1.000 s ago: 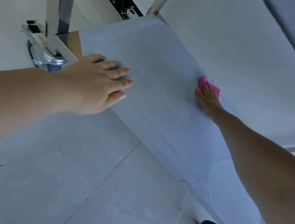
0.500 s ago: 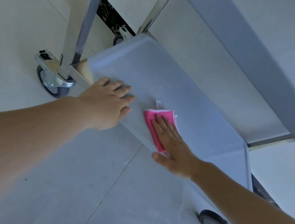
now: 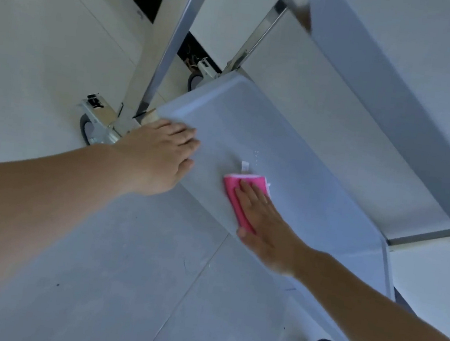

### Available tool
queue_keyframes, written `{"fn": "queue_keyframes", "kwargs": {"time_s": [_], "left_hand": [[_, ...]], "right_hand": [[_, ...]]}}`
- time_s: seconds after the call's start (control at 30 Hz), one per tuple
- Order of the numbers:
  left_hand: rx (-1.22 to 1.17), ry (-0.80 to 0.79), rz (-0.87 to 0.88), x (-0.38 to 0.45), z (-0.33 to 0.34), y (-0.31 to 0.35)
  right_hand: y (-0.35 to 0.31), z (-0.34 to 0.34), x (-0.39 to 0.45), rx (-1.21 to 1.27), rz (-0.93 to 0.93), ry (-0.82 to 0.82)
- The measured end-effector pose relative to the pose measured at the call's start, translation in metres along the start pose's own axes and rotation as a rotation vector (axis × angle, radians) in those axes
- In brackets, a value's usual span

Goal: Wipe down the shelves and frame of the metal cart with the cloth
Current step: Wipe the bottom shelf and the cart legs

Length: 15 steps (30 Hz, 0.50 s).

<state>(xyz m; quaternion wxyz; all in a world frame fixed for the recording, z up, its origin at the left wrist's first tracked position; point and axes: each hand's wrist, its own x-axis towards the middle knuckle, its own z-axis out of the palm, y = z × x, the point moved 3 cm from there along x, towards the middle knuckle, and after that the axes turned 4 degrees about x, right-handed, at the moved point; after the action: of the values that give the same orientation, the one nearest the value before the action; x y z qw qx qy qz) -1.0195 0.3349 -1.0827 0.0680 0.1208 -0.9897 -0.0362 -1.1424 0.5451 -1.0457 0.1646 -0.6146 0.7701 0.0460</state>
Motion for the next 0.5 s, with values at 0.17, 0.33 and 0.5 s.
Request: {"fn": "queue_keyframes", "kwargs": {"time_s": [0.17, 0.33, 0.5], "left_hand": [[-0.043, -0.020, -0.006, 0.004, 0.004, -0.004], [-0.057, 0.003, -0.012, 0.001, 0.005, -0.002], [-0.091, -0.060, 0.000, 0.003, 0.000, -0.007]], "right_hand": [[0.027, -0.015, 0.048, -0.029, 0.018, 0.043], [0.081, -0.027, 0.088, 0.030, 0.170, 0.119], [0.136, -0.042, 0.120, 0.043, 0.286, 0.166]]}}
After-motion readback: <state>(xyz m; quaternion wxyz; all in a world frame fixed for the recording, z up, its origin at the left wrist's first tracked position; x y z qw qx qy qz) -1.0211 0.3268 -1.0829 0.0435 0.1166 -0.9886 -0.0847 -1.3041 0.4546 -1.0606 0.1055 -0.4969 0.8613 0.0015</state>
